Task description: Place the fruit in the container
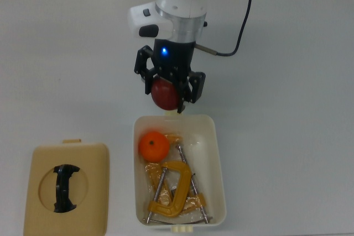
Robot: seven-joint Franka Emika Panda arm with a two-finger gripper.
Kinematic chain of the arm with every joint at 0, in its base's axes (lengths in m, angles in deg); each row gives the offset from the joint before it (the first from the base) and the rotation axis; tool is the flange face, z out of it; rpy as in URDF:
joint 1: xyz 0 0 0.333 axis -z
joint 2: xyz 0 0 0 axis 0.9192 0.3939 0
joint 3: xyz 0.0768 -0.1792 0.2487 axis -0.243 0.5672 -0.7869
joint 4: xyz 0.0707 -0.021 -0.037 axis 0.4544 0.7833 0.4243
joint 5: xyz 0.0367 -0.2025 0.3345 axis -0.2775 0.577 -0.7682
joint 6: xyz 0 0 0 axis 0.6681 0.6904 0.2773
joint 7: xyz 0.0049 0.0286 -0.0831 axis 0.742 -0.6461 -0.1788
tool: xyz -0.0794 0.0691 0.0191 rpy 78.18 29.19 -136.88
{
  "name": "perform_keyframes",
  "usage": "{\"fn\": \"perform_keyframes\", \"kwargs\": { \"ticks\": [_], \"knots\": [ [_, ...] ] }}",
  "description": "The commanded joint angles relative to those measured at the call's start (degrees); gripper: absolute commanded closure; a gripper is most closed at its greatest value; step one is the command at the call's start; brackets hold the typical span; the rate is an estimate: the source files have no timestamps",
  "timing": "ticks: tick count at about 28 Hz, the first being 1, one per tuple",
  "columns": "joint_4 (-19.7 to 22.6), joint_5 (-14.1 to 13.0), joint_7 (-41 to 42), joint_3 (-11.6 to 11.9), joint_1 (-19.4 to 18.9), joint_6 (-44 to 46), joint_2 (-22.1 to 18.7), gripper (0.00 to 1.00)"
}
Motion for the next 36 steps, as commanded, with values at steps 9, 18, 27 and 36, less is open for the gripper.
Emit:
{"fn": "perform_keyframes", "kwargs": {
  "ticks": [9, 18, 27, 36],
  "knots": [
    [-8.95, 6.55, -16.84, 0.74, 0.38, -3.60, 9.18, 0.00],
    [-8.34, 5.95, -13.71, 0.74, 0.55, -3.17, 6.91, 0.00],
    [-4.91, -11.45, 20.21, 0.82, 2.13, 14.83, -1.63, 0.00],
    [-5.00, -12.34, 40.18, 0.82, 5.38, 30.93, -6.02, 0.00]
  ]
}}
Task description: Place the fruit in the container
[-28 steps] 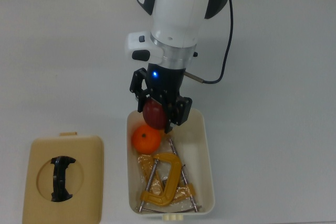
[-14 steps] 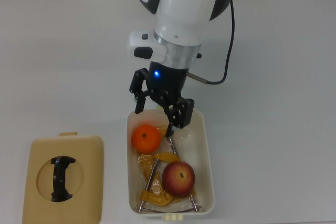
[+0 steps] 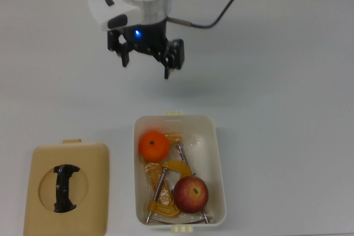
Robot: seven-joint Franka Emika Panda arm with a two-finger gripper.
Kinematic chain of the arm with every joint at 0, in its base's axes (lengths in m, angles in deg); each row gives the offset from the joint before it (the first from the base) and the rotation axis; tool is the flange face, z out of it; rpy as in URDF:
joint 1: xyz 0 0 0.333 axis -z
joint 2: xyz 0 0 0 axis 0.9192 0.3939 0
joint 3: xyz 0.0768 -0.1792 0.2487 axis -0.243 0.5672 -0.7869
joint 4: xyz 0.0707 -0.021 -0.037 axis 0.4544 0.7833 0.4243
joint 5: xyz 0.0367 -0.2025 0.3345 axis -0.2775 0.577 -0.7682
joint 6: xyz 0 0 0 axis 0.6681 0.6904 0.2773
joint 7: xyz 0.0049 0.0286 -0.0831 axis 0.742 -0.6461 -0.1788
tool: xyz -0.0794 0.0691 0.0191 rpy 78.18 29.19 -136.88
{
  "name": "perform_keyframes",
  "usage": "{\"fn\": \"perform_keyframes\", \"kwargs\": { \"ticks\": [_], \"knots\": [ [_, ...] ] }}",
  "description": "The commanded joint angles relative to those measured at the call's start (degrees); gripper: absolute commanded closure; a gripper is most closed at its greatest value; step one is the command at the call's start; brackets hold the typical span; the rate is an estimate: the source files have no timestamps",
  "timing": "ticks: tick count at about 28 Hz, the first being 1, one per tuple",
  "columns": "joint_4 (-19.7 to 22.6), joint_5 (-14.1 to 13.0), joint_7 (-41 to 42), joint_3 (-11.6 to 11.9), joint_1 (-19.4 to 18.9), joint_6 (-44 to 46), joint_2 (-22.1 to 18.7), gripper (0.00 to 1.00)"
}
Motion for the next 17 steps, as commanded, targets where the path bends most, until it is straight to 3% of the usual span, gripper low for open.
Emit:
{"fn": "perform_keyframes", "kwargs": {
  "ticks": [1, 7, 17],
  "knots": [
    [2.83, -0.85, 10.84, 0.11, 1.35, 5.16, -3.21, 0.00],
    [2.84, -0.68, 18.50, 0.11, 4.60, 7.80, -3.92, 0.00],
    [2.75, -0.68, 19.21, 0.11, 5.48, 7.72, -3.74, 0.00]
  ]
}}
